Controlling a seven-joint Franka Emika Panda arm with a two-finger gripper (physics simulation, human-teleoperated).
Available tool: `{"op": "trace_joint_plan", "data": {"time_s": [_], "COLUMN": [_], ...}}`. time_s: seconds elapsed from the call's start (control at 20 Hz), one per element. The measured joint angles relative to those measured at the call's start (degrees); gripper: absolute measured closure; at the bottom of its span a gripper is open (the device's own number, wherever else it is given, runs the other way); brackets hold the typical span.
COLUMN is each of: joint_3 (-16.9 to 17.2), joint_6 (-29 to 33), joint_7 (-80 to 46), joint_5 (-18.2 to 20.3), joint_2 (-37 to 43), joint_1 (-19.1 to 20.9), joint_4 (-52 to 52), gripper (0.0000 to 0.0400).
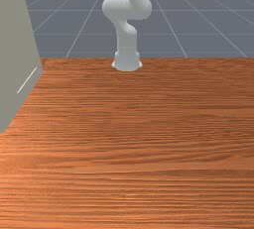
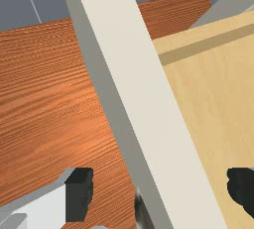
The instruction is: Open the drawer
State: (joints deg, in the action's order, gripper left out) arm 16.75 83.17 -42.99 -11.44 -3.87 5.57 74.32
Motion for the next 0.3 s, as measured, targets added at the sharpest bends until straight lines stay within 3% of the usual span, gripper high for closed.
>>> {"op": "trace_joint_plan", "data": {"time_s": [0.3], "joint_3": [-7.22], "joint_6": [-0.52], "joint_7": [-7.37], "joint_5": [0.58], "joint_2": [5.71], "joint_1": [-3.43], "joint_4": [6.37], "gripper": [0.0000]}}
